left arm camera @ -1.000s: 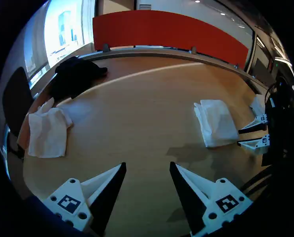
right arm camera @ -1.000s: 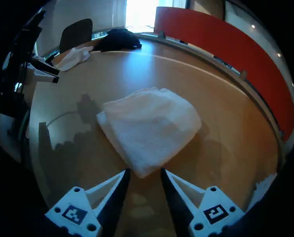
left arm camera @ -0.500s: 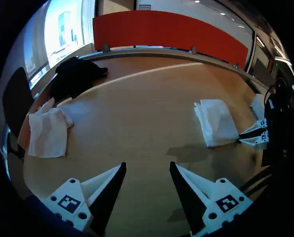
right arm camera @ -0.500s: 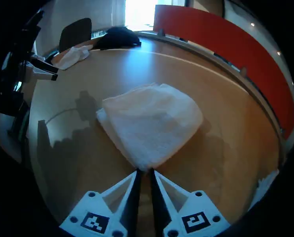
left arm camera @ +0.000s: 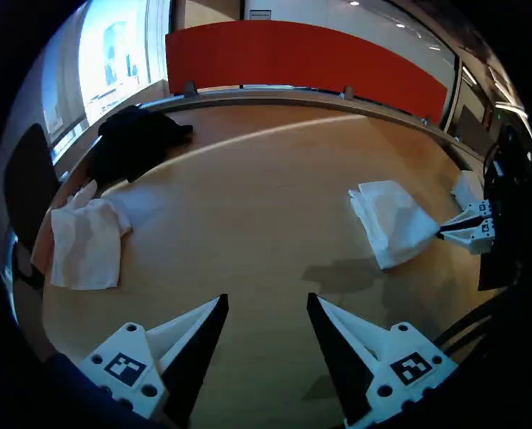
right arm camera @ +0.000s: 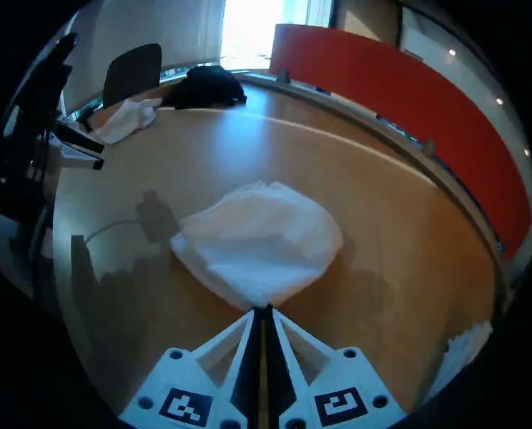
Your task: Fold towel
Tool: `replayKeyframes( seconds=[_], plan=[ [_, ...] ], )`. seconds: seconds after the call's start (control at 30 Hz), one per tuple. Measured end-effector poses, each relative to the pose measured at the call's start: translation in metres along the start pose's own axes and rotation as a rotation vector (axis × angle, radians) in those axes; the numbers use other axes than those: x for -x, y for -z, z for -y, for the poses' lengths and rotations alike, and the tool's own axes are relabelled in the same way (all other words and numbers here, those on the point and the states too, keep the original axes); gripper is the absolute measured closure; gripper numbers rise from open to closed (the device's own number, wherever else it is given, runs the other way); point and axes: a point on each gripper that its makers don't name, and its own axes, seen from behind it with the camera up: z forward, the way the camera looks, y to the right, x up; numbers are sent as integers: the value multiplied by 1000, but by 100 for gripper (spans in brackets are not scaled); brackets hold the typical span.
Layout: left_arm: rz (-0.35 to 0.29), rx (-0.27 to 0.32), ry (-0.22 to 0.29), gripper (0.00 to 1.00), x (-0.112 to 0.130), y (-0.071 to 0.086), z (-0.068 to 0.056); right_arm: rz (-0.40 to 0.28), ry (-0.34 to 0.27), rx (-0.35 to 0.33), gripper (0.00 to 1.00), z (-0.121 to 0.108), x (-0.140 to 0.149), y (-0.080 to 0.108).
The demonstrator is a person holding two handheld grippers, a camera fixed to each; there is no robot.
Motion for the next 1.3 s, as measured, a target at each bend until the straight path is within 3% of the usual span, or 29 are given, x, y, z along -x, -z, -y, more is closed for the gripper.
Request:
replayKeyframes(
  seconds=[0.4,0.6,0.87,1.3],
  plan=[
    [-32,14,-1,19,-18,-1,-7,-131,9,37,82,-38,-90,46],
    [-40,19,-7,19,-24,-1,-11,-182,2,66,83,-58,-118,72],
    [-42,30,-14,19,-30,-3,-17,-190,-13,131,84,-94,-122,98],
    [-38,44,-24,19,-37,-10,-27,-201,-87,254,85,-177,-114,144]
  ],
)
